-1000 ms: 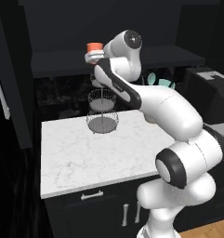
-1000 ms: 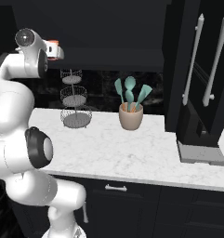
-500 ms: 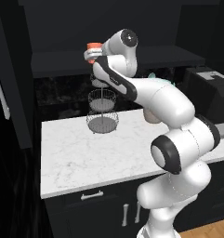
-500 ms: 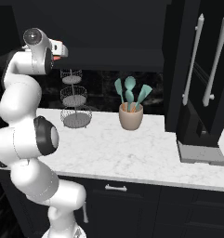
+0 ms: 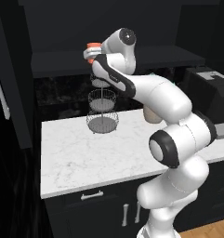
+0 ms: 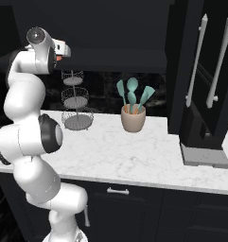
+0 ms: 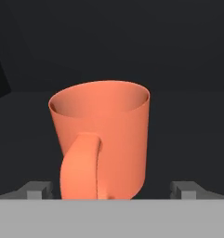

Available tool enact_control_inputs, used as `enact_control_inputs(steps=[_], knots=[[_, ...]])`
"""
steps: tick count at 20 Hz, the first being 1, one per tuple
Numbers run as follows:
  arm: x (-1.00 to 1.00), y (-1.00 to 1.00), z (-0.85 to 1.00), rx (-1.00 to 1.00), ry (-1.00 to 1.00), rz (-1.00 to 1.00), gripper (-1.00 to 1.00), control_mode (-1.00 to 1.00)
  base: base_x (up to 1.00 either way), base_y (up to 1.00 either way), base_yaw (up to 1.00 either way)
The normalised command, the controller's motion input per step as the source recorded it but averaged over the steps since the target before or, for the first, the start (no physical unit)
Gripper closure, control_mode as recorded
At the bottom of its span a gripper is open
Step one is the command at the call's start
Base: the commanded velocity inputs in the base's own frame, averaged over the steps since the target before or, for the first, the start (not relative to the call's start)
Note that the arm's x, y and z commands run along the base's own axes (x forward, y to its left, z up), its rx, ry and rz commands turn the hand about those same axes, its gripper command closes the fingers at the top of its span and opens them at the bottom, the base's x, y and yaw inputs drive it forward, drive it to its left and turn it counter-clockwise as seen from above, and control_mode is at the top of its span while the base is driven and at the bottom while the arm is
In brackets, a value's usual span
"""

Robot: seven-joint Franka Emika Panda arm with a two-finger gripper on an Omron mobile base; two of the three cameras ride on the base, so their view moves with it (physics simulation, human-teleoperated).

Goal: Gather all objects into one cabinet and sort the glasses and bowls to opposite sides.

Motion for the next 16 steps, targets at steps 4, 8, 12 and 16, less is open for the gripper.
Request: enact_control_inputs(steps=[4,8,12,16], knots=[[0.05,0.09,-0.08,0.00,0.00,0.00,-1.00,-1.00,0.00,0.00,0.00],[0.03,0.11,-0.10,0.00,0.00,0.00,-1.00,-1.00,0.00,0.00,0.00],[0.13,0.14,-0.05,0.00,0.00,0.00,-1.00,-1.00,0.00,0.00,0.00],[0.12,0.08,0.00,0.00,0.00,0.00,-1.00,-1.00,0.00,0.00,0.00]])
